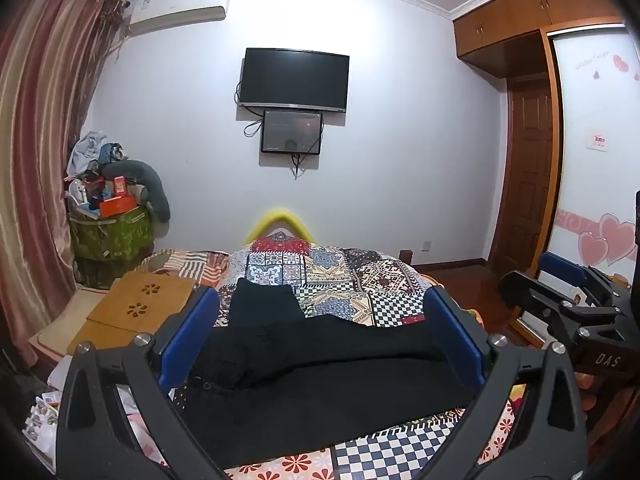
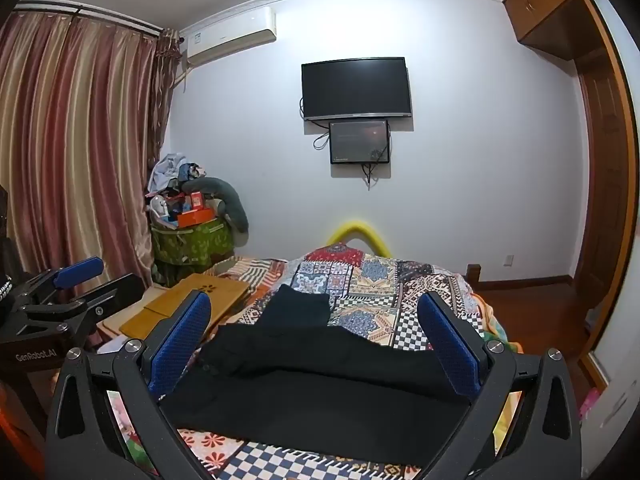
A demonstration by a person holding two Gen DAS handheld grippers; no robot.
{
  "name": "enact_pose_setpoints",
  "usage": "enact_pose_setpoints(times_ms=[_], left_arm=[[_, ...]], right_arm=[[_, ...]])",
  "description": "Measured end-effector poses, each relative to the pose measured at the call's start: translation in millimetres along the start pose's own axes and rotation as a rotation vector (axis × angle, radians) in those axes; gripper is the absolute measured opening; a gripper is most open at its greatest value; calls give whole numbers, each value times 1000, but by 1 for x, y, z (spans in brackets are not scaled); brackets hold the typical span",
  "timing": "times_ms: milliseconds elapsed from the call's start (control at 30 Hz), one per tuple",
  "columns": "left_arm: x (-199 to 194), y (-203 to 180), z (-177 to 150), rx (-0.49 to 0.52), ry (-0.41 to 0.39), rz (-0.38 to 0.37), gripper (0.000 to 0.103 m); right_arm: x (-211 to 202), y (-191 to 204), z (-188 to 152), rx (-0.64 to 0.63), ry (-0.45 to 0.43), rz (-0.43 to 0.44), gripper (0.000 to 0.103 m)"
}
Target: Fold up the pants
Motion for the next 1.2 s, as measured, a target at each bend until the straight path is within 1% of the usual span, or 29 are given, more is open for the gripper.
enact_pose_setpoints(times_ms=[267, 500, 533, 1200], left_arm=[[-1, 1, 1, -1, 1, 9, 103], [-1, 1, 0, -1, 2, -6, 103], [-1, -2, 0, -1, 0, -4, 103], [0, -1, 0, -7, 3, -5, 103]], right_arm=[[-1, -3, 2, 3, -4, 1, 103], [0, -5, 1, 2, -4, -2, 103], [-5, -3, 3, 2, -5, -4, 103], [-4, -3, 2, 7, -3, -7, 103]])
Point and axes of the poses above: each gripper's, at about its wrist camera, not at the fingertips, and x roughly the way its jaws point, y to its left, z to its top, the point moved 4 cm from there along x, roughly the way its jaws point, and after that the axes turned 1 degree about z, right-handed, at the moved point
